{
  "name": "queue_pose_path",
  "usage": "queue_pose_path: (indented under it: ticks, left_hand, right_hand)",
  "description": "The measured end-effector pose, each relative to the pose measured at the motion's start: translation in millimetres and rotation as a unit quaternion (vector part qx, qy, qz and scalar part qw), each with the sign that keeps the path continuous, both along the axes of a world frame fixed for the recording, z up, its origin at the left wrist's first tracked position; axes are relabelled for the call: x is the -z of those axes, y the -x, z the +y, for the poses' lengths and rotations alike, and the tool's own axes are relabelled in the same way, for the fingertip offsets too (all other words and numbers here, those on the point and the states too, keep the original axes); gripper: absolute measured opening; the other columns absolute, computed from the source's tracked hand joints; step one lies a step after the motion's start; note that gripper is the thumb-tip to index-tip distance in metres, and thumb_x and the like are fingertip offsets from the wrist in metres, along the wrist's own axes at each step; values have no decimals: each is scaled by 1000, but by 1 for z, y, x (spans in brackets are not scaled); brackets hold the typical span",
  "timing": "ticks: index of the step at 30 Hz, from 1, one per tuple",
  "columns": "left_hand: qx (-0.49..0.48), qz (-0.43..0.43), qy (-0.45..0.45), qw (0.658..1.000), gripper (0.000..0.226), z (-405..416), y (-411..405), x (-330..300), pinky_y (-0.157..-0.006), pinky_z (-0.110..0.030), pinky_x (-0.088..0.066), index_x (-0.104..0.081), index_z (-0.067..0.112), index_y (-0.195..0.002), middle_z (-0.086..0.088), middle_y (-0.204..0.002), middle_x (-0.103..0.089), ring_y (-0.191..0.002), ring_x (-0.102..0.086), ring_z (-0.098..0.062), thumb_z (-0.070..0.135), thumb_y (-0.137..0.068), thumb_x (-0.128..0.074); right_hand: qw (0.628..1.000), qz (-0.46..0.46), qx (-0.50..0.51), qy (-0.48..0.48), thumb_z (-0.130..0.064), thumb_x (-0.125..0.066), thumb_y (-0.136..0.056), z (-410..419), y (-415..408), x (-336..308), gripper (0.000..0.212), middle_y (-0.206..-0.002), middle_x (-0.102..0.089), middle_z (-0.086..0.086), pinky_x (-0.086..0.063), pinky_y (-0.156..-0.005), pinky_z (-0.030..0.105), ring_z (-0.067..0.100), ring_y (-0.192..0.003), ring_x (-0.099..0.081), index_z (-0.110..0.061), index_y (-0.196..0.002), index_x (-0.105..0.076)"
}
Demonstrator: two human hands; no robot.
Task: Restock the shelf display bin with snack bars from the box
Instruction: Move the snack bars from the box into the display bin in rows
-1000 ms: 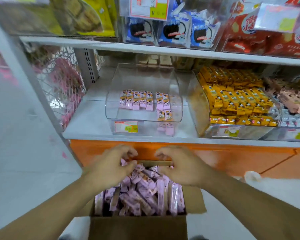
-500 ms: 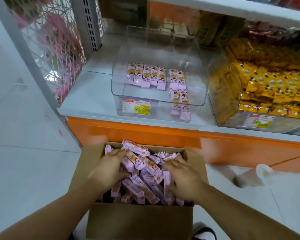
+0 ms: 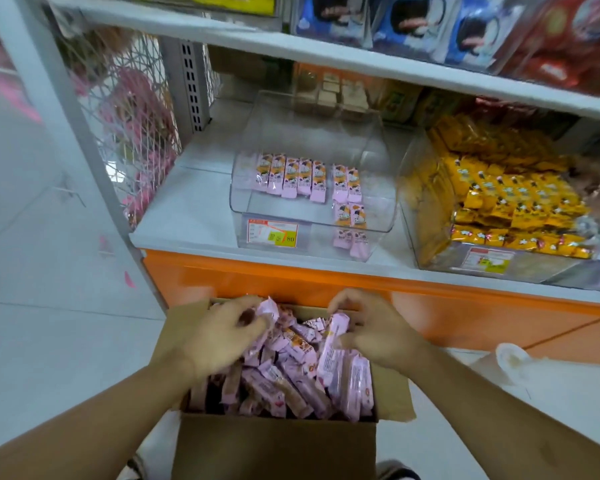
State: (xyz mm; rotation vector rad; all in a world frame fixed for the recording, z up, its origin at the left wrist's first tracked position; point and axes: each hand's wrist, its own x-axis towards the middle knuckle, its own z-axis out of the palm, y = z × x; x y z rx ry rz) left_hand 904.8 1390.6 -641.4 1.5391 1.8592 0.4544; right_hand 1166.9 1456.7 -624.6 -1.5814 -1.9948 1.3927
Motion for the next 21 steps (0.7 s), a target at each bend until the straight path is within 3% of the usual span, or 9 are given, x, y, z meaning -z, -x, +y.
queue_pose_path:
  ticks: [2,3,4,7,10,12,15,18,21]
  left_hand:
    - [-101,-161,49,980,22,5,-3,-27,-77,-12,-50,-69,44,-104,14,-90,-72,-73,-65,0,60,-92,-63]
    - [-137,-225,66,962,36,10,-2,-34,-85,-31,-57,-73,41,-106,7,-102,-75,-78,-71,-13,68,-85,-65]
    - [-167,-295,75,938,43,12,-3,-43,-83,-41,-58,-75,33,-109,-3,-109,-76,-77,-73,-21,67,-85,-65]
    - [-161,-443,91,877,41,8,-8,-85,-65,-42,-60,-71,6,-117,-21,-103,-77,-76,-73,-32,39,-102,-52]
    - [-108,-499,106,854,43,-4,-10,-120,-82,-53,-62,-70,8,-123,-20,-114,-76,-97,-73,-39,42,-102,-53]
    - [-79,-481,97,868,39,-12,-11,-138,-90,-53,-59,-70,8,-127,-17,-117,-76,-108,-71,-40,34,-98,-62]
    - [-54,-476,74,875,31,-22,-13,-147,-102,-58,-54,-72,10,-127,-22,-126,-71,-124,-63,-46,16,-97,-67]
    - [-57,-470,68,878,30,-23,-14,-151,-107,-65,-47,-74,18,-125,-24,-131,-67,-126,-57,-51,17,-96,-69]
    - [-44,-451,54,890,30,-21,-17,-156,-103,-55,-54,-73,19,-126,-13,-121,-75,-113,-72,-34,18,-96,-68]
  right_hand:
    - [993,108,29,31,13,-82,-77,1,0,-35,44,-117,-69,-2,-59,-75,38,22,-96,-70,-24,-100,-74]
    - [986,157,34,43,16,-79,-79,0,-1,-52,45,-121,-71,2,-60,-77,38,25,-100,-70,-21,-103,-76]
    - [977,201,36,58,19,-77,-80,-1,-2,-68,45,-124,-71,7,-61,-79,40,28,-102,-70,-17,-108,-77]
    - [960,269,24,73,19,-72,-84,-10,-8,-110,39,-130,-65,21,-60,-82,43,33,-100,-68,-6,-112,-74]
    - [947,310,24,78,11,-69,-90,-19,-12,-142,26,-135,-61,26,-60,-86,43,37,-100,-66,-3,-112,-73]
    - [939,337,23,70,-1,-71,-91,-25,-9,-154,17,-131,-61,31,-58,-88,47,46,-101,-63,-4,-108,-74]
    - [934,353,34,28,-2,-70,-93,-33,-3,-156,16,-126,-72,17,-56,-92,56,41,-115,-70,-3,-108,-69]
    - [941,336,41,16,11,-63,-96,-36,4,-154,30,-126,-73,13,-49,-102,68,34,-117,-72,-3,-122,-64]
    - [947,313,64,21,7,-67,-95,-33,9,-150,32,-130,-69,10,-48,-105,69,30,-115,-73,-10,-122,-70]
